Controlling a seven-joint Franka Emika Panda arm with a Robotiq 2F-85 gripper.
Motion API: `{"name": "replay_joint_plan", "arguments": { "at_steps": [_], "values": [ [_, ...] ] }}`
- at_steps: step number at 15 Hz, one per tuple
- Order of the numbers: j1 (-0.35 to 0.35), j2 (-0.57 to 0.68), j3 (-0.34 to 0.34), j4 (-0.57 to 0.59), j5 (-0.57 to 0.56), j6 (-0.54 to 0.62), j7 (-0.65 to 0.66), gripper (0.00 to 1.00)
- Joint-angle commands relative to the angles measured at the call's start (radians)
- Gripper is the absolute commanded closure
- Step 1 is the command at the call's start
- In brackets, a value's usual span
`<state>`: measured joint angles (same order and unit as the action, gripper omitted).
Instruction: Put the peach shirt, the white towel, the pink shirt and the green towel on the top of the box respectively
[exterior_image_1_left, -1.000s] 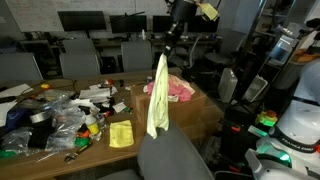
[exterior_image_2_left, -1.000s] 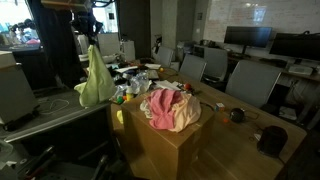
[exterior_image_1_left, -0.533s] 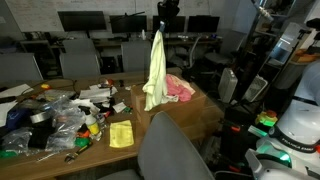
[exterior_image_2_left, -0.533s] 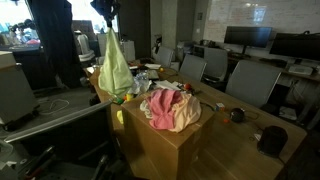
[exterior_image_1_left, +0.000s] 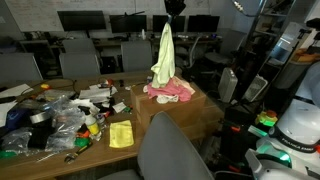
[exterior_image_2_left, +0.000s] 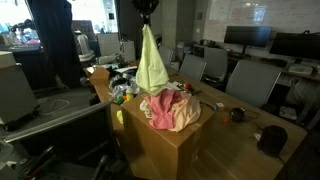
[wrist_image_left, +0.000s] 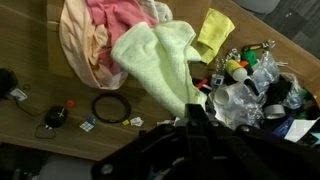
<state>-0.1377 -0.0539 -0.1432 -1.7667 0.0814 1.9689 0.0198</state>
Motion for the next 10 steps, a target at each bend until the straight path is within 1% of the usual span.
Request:
{"name": "replay_joint_plan", "arguments": {
  "at_steps": [1,5,10],
  "values": [
    [-0.026,0.116,-0.026,0.169,0.003,-0.08,0.019,1.0],
    [-0.053,0.222,-0.043,0.299,0.009,-0.143,0.032,1.0],
    [-0.095,0.35,-0.049,0.472,0.036,-0.245,0.041,1.0]
  ]
}}
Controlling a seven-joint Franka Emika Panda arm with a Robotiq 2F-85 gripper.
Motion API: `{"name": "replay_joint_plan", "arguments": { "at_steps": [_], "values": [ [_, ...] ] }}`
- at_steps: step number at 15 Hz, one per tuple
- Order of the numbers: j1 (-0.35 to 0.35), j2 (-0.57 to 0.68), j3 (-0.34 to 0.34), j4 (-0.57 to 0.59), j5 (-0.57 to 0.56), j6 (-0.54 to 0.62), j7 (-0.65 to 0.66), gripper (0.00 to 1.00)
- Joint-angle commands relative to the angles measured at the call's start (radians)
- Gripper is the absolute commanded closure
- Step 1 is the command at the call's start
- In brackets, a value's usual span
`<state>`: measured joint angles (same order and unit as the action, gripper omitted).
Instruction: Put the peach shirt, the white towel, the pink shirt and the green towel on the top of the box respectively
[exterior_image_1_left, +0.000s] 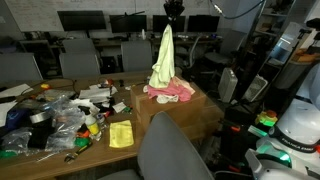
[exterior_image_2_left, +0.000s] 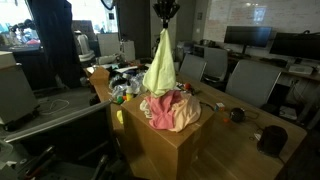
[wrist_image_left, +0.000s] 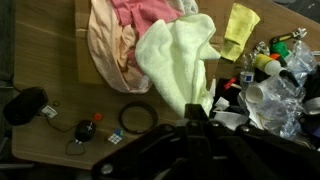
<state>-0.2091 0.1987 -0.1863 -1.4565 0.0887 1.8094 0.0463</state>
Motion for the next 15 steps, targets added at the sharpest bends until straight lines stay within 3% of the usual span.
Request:
{"name": "replay_joint_plan", "arguments": {
  "at_steps": [1,4,5,6,10,13,15],
  "values": [
    [-0.033,0.121,-0.005,0.193,0.034,-0.105,0.016,1.0],
    [-0.062,0.186,-0.001,0.284,0.053,-0.165,0.018,1.0],
    [-0.071,0.207,0.001,0.311,0.057,-0.19,0.007,0.74],
    [-0.079,0.225,0.003,0.333,0.056,-0.206,0.003,0.72],
    [-0.09,0.269,0.008,0.367,0.037,-0.255,-0.019,0.43],
    [-0.085,0.257,0.007,0.322,0.031,-0.249,-0.067,0.21],
    [-0.071,0.213,0.009,0.227,-0.002,-0.238,-0.146,0.06]
  ]
}}
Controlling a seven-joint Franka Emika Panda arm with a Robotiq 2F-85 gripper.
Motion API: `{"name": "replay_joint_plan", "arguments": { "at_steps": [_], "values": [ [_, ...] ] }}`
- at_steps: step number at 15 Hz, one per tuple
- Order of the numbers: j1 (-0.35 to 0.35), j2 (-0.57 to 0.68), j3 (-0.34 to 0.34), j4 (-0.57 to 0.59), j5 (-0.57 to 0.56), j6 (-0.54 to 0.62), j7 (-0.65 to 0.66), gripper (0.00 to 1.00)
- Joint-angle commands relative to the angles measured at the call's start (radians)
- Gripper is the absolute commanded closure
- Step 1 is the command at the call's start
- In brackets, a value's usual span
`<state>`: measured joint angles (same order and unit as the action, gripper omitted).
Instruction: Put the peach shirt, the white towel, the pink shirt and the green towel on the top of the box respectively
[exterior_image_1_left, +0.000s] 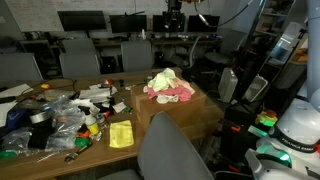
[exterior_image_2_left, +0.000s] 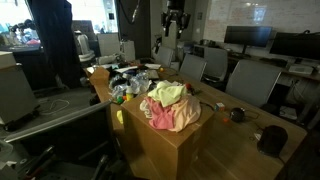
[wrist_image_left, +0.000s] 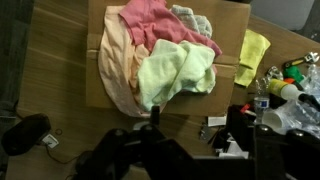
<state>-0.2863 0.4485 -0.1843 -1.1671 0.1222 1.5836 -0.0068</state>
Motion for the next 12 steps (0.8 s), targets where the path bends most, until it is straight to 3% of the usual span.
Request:
{"name": "replay_joint_plan", "arguments": {
  "at_steps": [1,7,12],
  "values": [
    [0.014,-0.074,0.008,-0.136,-0.062,-0.001,-0.153,0.01],
    [0.022,-0.21,0.012,-0.467,-0.248,0.094,-0.418,0.0],
    [0.011,-0.317,0.002,-0.74,-0.313,0.362,-0.497,0.0]
  ]
}}
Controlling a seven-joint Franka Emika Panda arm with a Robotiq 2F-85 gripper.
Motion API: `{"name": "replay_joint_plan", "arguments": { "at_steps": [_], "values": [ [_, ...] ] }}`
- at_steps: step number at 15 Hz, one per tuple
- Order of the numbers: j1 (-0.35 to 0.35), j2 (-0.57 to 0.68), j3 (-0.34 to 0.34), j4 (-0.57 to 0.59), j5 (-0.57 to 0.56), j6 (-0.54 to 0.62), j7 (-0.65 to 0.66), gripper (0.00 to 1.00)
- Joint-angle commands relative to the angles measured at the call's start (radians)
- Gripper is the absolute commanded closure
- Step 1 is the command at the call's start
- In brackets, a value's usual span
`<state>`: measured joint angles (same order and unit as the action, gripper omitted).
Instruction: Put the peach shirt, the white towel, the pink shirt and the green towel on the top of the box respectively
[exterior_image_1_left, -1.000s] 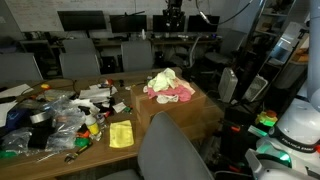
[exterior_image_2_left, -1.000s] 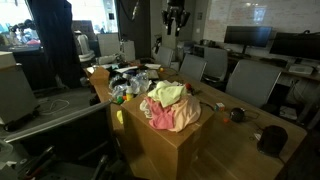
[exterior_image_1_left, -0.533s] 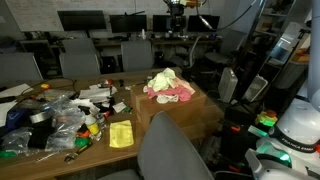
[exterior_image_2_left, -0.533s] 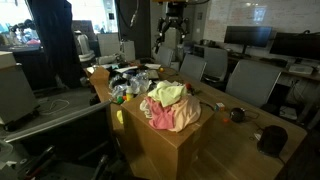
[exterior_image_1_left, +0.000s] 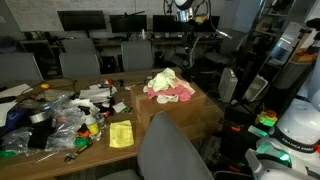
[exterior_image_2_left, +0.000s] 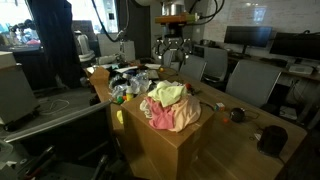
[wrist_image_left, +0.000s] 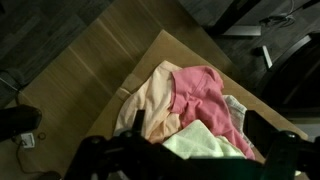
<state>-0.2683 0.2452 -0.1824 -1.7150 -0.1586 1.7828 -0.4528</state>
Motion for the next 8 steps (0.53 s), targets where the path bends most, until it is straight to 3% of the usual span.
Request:
{"name": "replay_joint_plan", "arguments": {
  "at_steps": [1,8],
  "values": [
    [-0.01,-0.135,-0.004,-0.249,-0.03,0.229,-0.058,0.0],
    [-0.042,-0.278,-0.047,-0.665,0.089,0.729,-0.115,0.0]
  ]
}}
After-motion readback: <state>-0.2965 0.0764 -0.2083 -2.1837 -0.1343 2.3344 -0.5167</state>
